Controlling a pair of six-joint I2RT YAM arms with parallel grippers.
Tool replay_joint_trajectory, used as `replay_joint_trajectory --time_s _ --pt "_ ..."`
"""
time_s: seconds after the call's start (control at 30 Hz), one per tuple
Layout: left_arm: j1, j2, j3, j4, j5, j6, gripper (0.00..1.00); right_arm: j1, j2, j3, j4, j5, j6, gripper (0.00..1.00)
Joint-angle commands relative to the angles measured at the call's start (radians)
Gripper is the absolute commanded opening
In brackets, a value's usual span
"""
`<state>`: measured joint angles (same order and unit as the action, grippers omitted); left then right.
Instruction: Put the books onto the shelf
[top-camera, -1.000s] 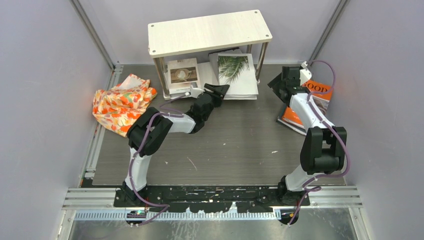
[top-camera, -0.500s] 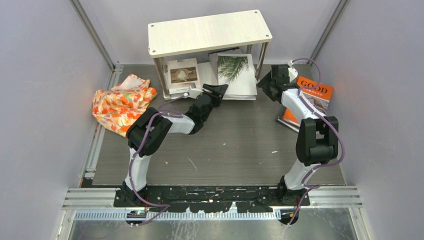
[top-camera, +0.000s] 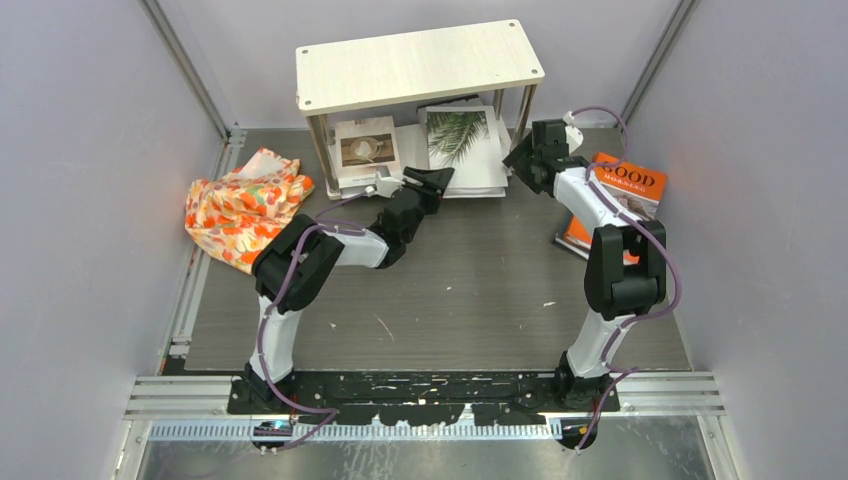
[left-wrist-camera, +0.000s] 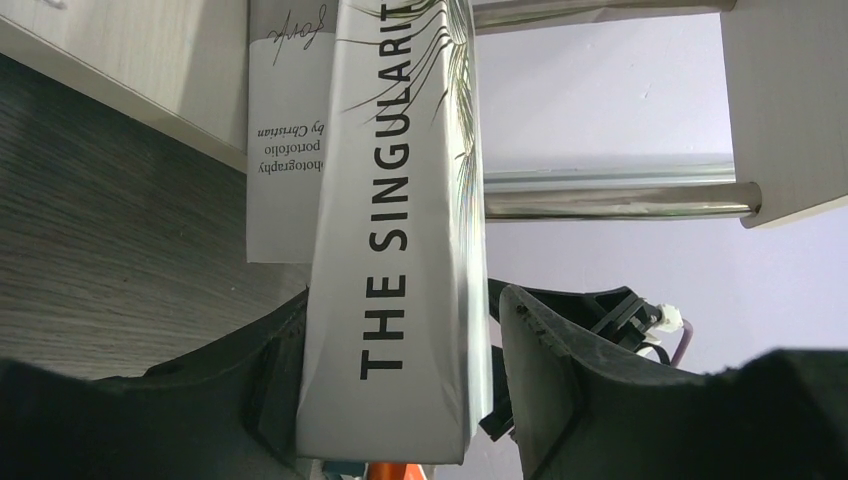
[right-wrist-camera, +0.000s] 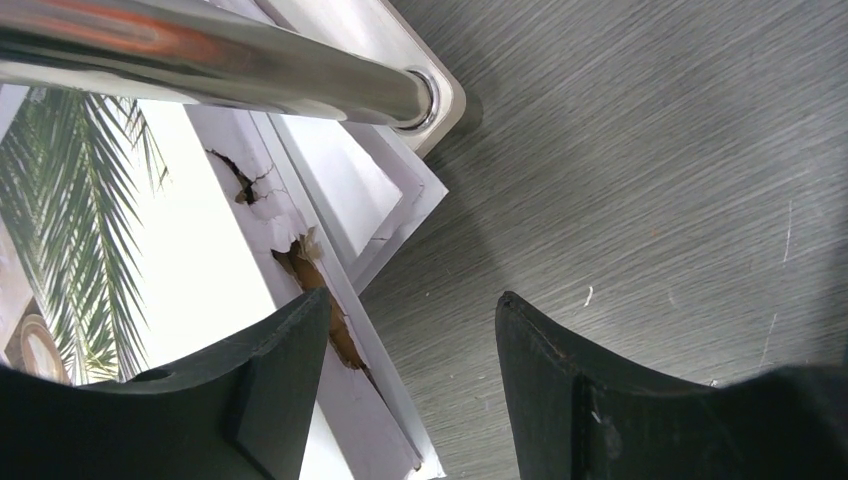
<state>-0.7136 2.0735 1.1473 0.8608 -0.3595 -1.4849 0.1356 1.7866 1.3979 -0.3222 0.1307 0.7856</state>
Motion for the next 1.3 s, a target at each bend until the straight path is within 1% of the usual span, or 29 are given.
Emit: replay_joint_trajectory --time_s 0.0,0.4,0.67,0.97,1.27 --pt "-0.004 -0.050 0.007 0.078 -0.010 0.007 0.62 0.013 0.007 0.055 0.018 -0.019 0.004 0.66" --pt "0.006 0.025 0.111 0.067 0.049 0.000 0.66 0.012 0.057 0.116 0.030 -0.014 -0.017 0.67" --pt "0.026 0.081 0.189 0.052 0.124 -0.020 0.68 0.009 0.074 0.154 0.024 0.023 -0.053 0.67" --pt "0.026 0.100 0.213 0.040 0.136 -0.025 0.68 -0.008 0.001 0.106 0.050 0.108 -0.104 0.68" --pt "0.025 0.101 0.222 0.029 0.151 -0.022 0.68 -0.012 -0.095 0.056 0.013 0.173 -0.174 0.68"
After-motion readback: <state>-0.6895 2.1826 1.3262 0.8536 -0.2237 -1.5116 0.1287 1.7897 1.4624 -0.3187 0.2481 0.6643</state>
